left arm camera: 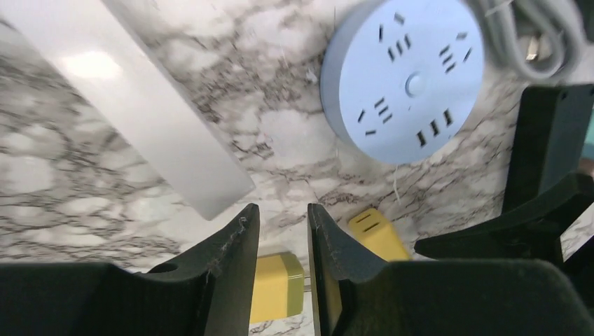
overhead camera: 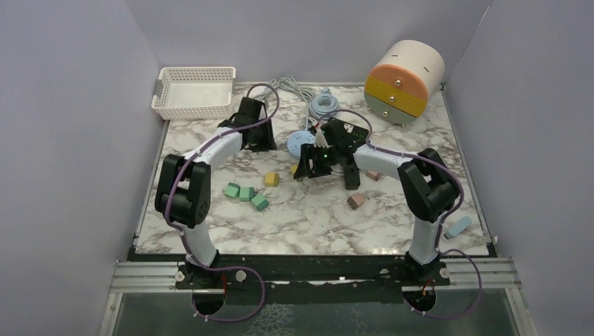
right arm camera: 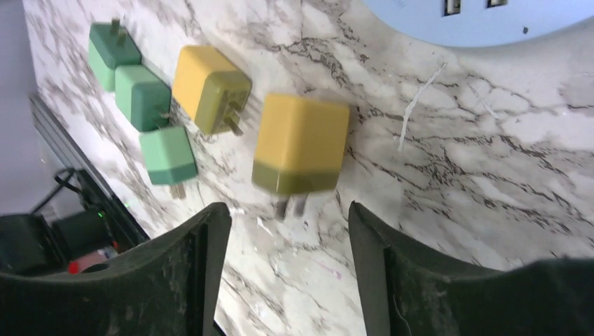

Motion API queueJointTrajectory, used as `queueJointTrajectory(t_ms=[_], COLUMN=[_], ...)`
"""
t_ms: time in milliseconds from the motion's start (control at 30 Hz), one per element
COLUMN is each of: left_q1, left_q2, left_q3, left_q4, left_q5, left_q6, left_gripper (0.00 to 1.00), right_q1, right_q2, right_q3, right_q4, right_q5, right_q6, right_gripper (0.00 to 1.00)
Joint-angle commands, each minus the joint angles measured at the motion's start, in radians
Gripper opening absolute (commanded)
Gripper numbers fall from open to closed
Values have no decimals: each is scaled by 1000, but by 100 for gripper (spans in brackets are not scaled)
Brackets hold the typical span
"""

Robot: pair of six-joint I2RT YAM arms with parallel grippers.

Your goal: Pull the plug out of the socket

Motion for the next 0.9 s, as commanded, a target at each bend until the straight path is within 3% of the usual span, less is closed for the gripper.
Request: queueJointTrajectory(t_ms=[0,233,400,633,867], left_q1=[49,62,-53,-209,-249], left_q2=[-77,-92,-80,-12,4], left_q3=[53,60,116,170,184], left_q4=[-19,-21,-28,-14,-5], left_q5=[-53,-24,-47,-9,8], left_q6=[28,44,93,68,61], left_gripper=[35,35,35,35,34], right_q1=[-31,-305,-459,-490,-488], right_q2=[-130,-370,-385,-280,-204], right_q3=[8,-116,-192,-235,-229], right_q4=[-33,-182,-322,-267,-260], right_q5=[48,123,299,342,341], right_q6=[-68,-148,-194,-161,-199], right_gripper=[74,78,77,58,47])
